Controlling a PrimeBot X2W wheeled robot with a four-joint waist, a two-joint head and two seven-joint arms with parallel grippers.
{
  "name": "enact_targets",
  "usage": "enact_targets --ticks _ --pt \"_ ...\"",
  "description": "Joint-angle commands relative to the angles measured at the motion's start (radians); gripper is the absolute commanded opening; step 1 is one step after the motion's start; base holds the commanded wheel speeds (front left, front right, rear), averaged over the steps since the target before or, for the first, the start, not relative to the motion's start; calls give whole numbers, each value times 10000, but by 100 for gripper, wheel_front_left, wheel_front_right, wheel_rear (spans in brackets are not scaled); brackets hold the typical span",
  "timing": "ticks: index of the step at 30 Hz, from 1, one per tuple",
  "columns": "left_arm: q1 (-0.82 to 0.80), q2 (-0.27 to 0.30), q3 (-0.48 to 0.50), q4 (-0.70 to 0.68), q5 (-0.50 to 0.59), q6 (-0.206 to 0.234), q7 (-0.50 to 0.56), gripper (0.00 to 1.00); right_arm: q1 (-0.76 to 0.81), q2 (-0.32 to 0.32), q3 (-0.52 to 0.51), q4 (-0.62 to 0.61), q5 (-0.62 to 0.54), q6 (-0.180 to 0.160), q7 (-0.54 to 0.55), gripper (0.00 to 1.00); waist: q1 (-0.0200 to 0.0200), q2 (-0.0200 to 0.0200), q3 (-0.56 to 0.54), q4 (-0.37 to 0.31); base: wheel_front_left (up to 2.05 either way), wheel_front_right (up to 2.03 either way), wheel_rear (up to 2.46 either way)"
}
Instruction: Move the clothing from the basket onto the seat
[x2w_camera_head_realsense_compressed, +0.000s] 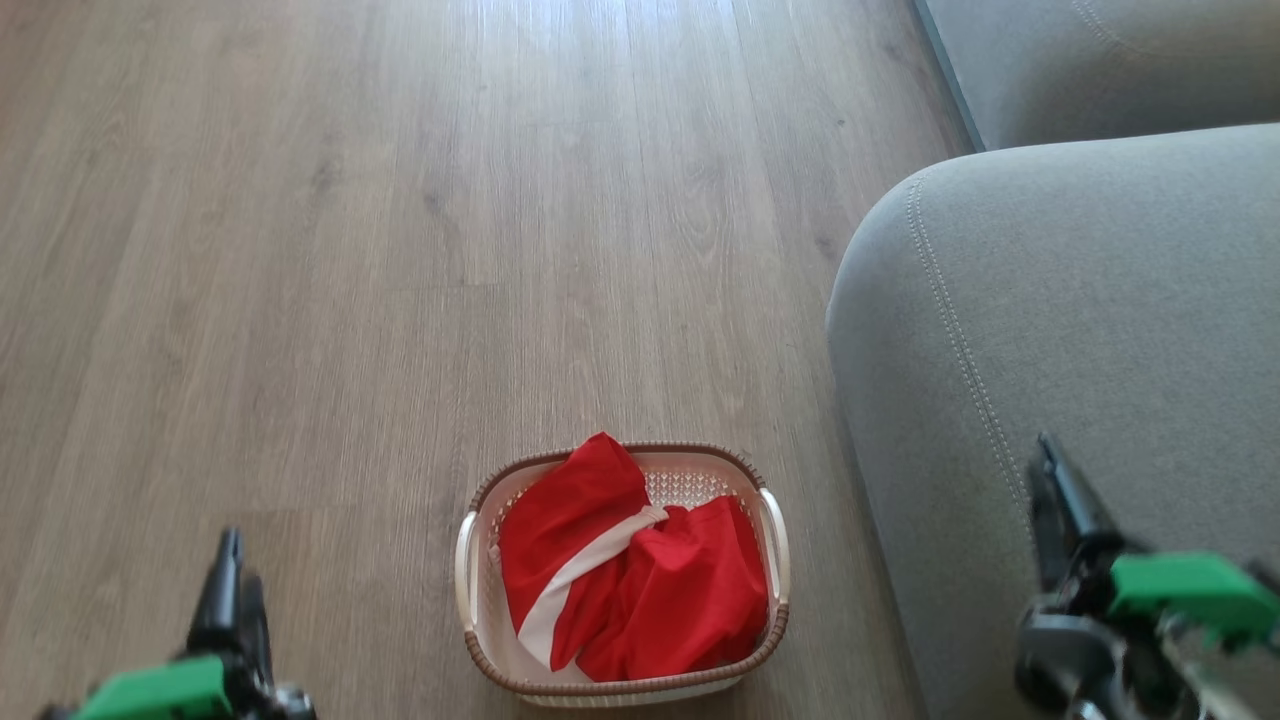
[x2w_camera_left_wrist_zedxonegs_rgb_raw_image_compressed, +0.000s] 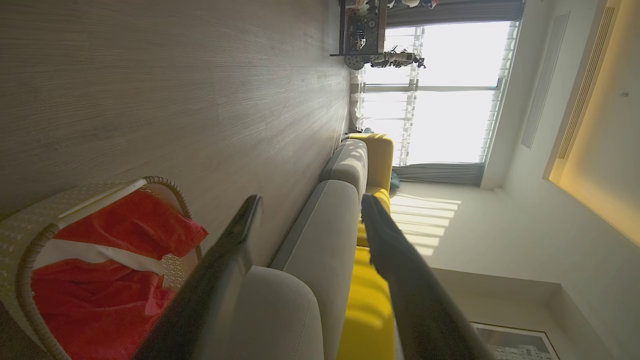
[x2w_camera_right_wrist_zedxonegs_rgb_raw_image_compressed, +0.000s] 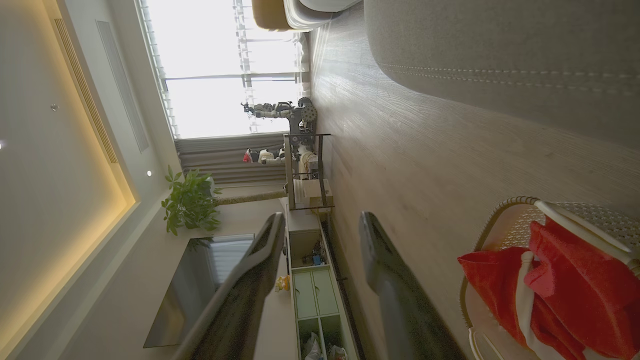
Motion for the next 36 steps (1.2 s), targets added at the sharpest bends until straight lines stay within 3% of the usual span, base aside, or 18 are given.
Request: enact_targets --ticks 1,22,36 --pt "56 -9 -8 85 3 -2 -7 100 62 43 36 79 -13 0 -1 100 0 0 -1 0 0 0 0" --pt "239 15 -253 -361 820 20 -591 100 98 492 -185 -13 -1494 0 -49 100 0 0 -91 23 0 0 0" --pt "319 32 -613 -870 2490 243 -1001 100 142 806 -469 -416 -3801 0 -82 100 0 0 -145 68 0 0 0"
